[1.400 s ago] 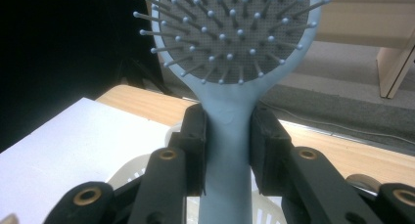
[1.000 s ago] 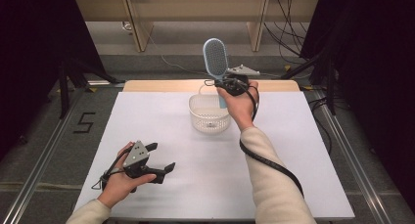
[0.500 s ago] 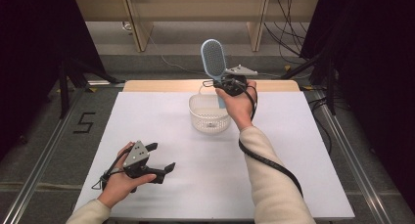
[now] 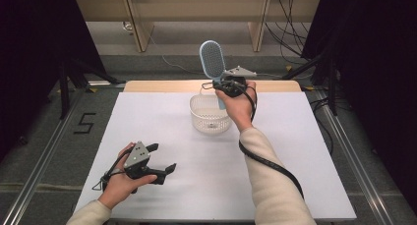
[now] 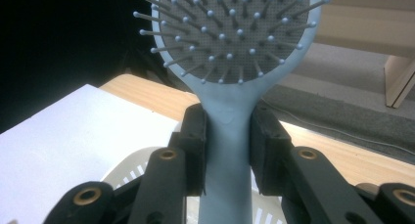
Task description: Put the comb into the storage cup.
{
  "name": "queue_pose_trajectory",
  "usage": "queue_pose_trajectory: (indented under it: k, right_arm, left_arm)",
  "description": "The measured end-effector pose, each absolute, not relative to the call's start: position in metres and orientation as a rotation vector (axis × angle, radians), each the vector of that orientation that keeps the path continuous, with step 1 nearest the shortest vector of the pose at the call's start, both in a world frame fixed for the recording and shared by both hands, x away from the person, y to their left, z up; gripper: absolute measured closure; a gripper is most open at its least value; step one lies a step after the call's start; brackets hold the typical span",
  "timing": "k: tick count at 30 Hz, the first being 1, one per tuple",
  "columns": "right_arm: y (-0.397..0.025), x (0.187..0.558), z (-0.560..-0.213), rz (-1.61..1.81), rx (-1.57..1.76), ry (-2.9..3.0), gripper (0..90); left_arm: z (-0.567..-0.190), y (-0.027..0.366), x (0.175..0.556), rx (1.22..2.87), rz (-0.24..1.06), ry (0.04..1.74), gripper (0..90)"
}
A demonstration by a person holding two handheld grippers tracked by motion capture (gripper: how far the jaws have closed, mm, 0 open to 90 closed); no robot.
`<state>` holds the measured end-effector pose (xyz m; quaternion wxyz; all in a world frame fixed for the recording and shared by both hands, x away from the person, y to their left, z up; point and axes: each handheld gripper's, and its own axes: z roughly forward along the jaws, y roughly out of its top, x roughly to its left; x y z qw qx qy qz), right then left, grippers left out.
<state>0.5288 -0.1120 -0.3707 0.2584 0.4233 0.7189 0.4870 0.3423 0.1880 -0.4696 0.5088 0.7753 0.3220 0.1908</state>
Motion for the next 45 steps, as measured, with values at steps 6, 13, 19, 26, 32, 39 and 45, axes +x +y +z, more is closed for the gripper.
queue_pose_trajectory:
  k: [6, 13, 19, 26, 32, 39, 45]
  right_arm:
    - [-0.112, 0.529, -0.373, 1.314, 1.158, 1.951, 70.8]
    - [-0.111, 0.529, -0.375, 1.316, 1.155, 1.956, 70.8]
    - [-0.11, 0.529, -0.377, 1.315, 1.149, 1.96, 70.8]
    - [-0.11, 0.529, -0.378, 1.314, 1.151, 1.962, 70.8]
    - [-0.109, 0.528, -0.379, 1.31, 1.15, 1.966, 70.8]
    - [-0.109, 0.528, -0.382, 1.305, 1.145, 1.972, 70.8]
    - [-0.108, 0.528, -0.383, 1.297, 1.129, 1.98, 70.8]
  left_arm:
    - [-0.47, 0.188, 0.342, 1.868, 0.46, 0.774, 4.8]
    - [-0.47, 0.188, 0.342, 1.868, 0.461, 0.775, 4.8]
    - [-0.47, 0.188, 0.342, 1.868, 0.46, 0.771, 4.8]
    - [-0.47, 0.188, 0.342, 1.868, 0.461, 0.772, 4.8]
    - [-0.47, 0.188, 0.342, 1.866, 0.462, 0.774, 4.8]
    - [-0.47, 0.187, 0.342, 1.869, 0.462, 0.772, 4.8]
    - [-0.47, 0.188, 0.342, 1.868, 0.461, 0.771, 4.8]
